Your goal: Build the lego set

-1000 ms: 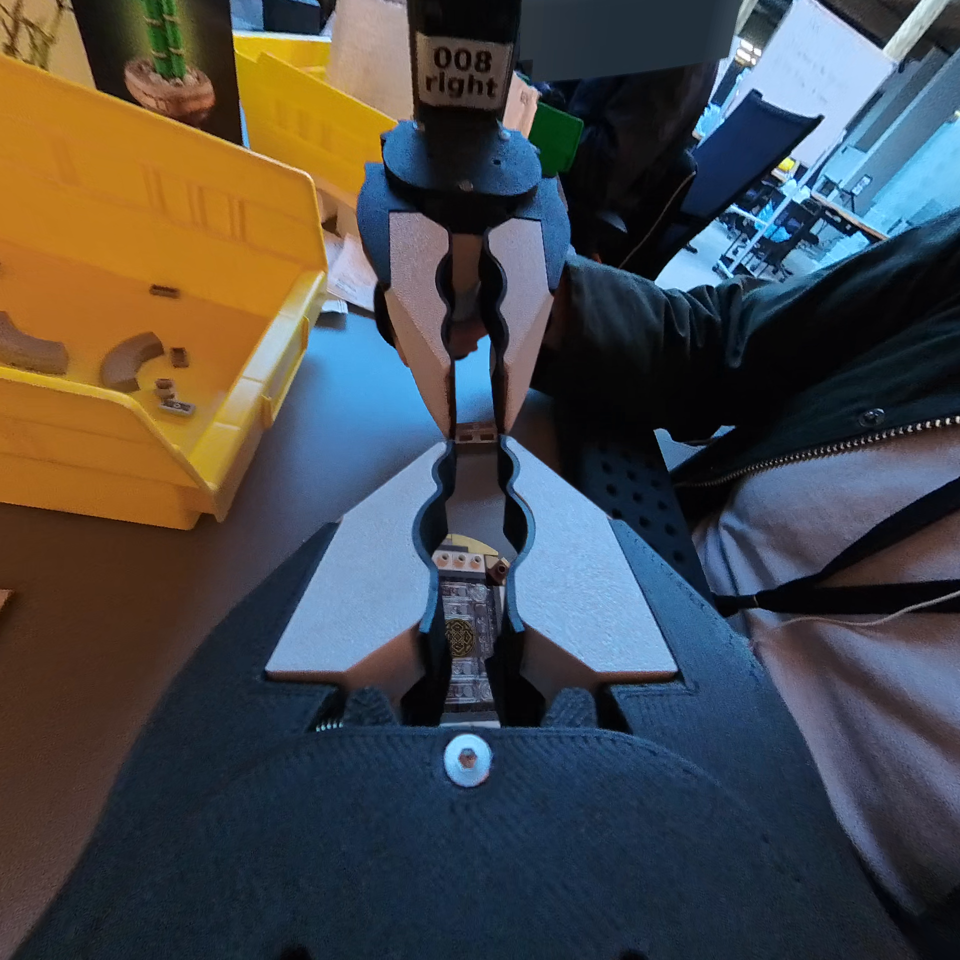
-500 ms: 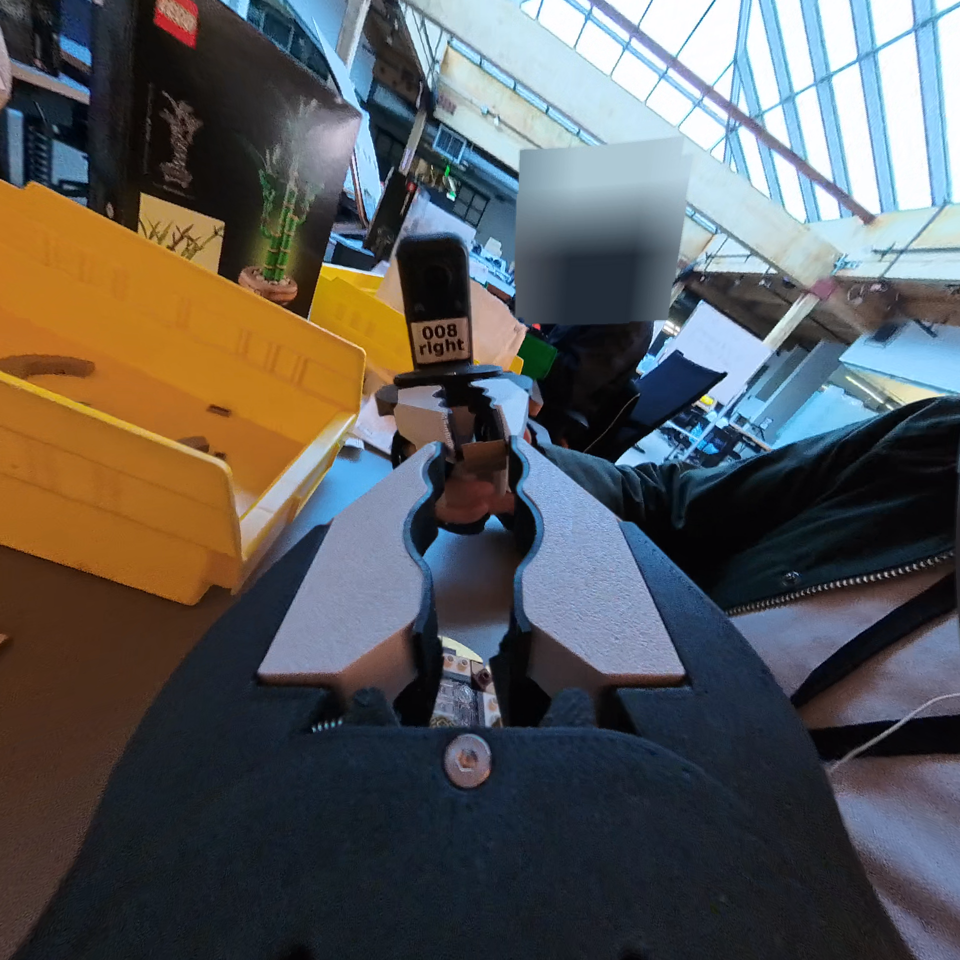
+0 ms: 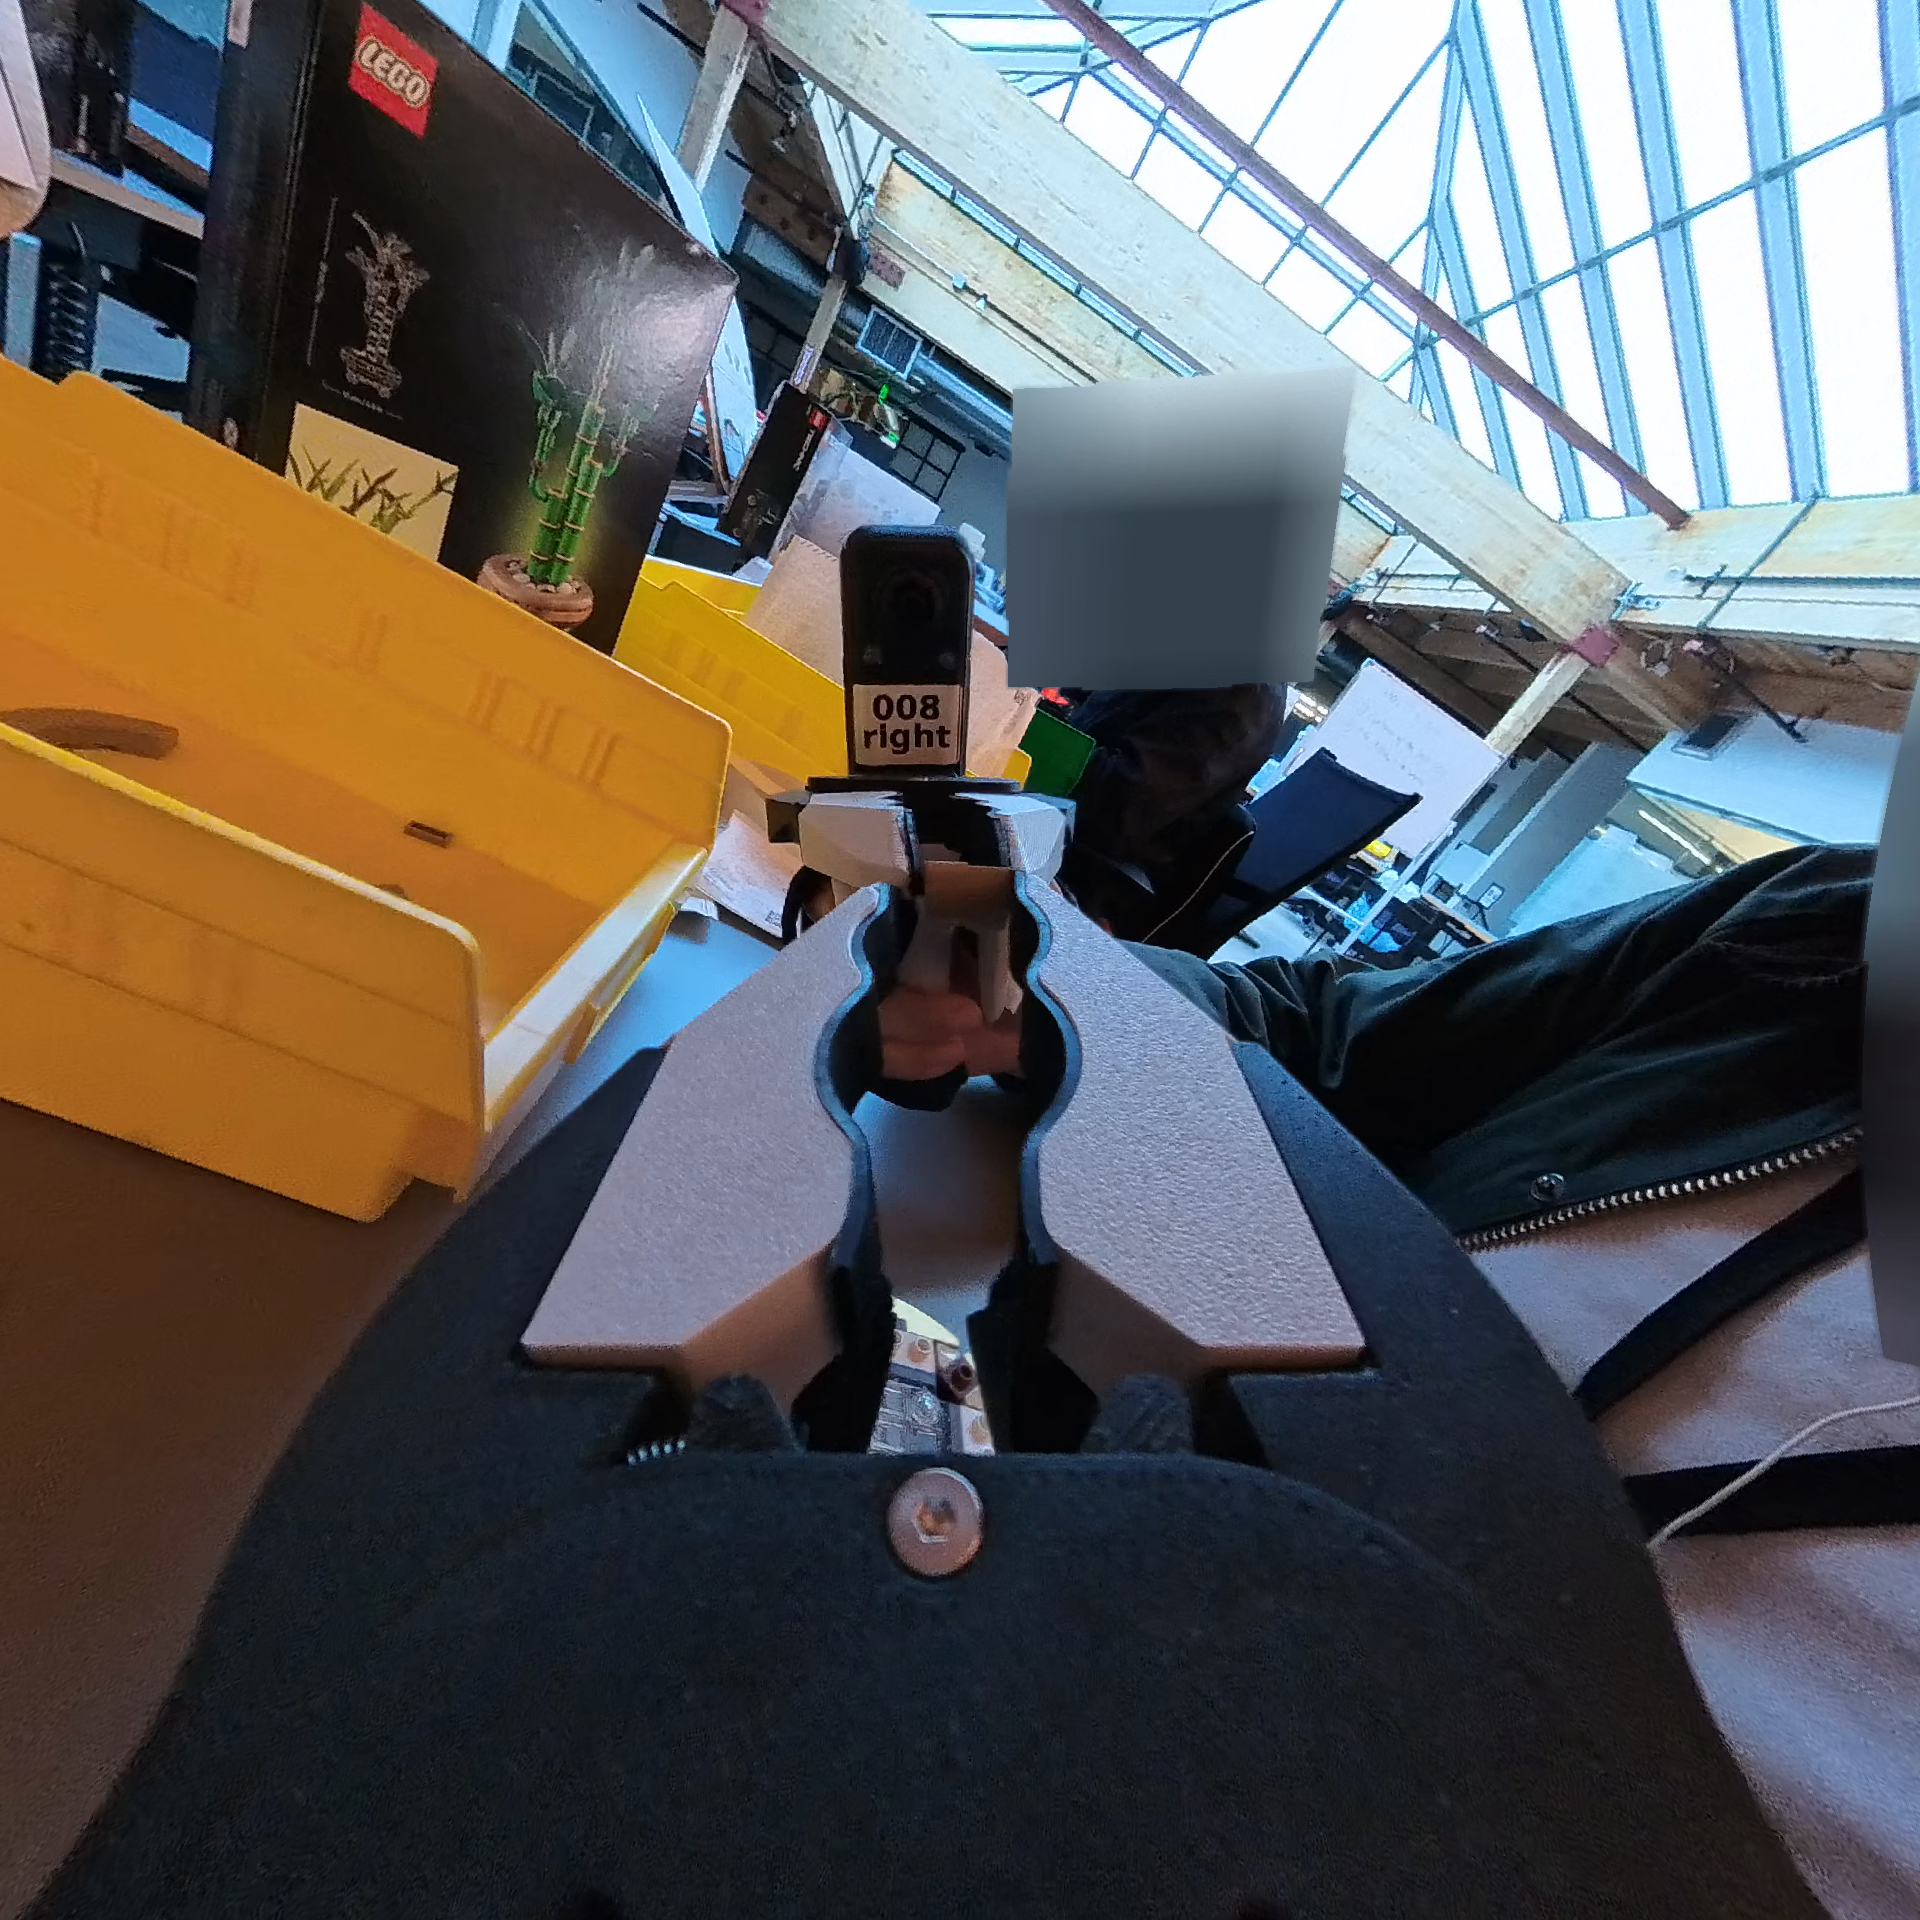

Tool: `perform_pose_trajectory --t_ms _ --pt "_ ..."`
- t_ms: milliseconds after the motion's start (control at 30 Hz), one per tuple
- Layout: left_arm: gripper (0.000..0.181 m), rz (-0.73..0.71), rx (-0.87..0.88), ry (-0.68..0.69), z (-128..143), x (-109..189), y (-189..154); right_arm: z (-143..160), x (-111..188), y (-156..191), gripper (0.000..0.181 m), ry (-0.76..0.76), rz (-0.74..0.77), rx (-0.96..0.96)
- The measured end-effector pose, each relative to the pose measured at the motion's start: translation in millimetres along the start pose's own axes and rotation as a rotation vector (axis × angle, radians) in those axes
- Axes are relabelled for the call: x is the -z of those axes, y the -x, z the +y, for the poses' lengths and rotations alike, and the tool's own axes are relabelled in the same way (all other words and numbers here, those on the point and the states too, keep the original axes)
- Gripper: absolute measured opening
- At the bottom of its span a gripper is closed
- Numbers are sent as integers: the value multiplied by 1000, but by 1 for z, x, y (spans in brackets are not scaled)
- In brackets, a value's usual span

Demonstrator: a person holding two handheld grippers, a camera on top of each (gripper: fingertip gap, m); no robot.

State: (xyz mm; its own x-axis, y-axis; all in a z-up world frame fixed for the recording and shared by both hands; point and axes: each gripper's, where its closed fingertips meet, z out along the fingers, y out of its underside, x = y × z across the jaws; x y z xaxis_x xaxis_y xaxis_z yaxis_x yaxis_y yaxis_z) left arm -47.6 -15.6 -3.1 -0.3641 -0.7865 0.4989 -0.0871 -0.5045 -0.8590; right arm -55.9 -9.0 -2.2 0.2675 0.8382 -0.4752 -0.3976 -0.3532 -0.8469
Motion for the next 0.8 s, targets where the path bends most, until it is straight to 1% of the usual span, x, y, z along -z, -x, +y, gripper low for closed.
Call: perform_pose_trajectory --t_ms 100,200,300,367,500,600,700,800 --pt "17 -6 -40 46 3 1 -2 2 0 2 13 22 -5 24" --pt "13 5 -67 94 8 1 -5 7 3 5 13 117 -7 95" --pt "14 -2 -105 152 17 -1 -4 16 7 5 13 229 31 194" --pt "14 -16 -124 163 20 -1 -2 19 8 3 14 272 60 228" --pt "14 -62 -185 209 27 -2 3 25 10 -2 15 322 87 224" --pt "14 -67 -213 224 28 -2 3 27 10 -1 13 343 95 232" --pt "14 -71 -248 239 30 -2 2 29 12 -1 13 380 109 278" --pt "14 -57 -273 215 27 -3 -2 27 11 2 13 379 113 339"
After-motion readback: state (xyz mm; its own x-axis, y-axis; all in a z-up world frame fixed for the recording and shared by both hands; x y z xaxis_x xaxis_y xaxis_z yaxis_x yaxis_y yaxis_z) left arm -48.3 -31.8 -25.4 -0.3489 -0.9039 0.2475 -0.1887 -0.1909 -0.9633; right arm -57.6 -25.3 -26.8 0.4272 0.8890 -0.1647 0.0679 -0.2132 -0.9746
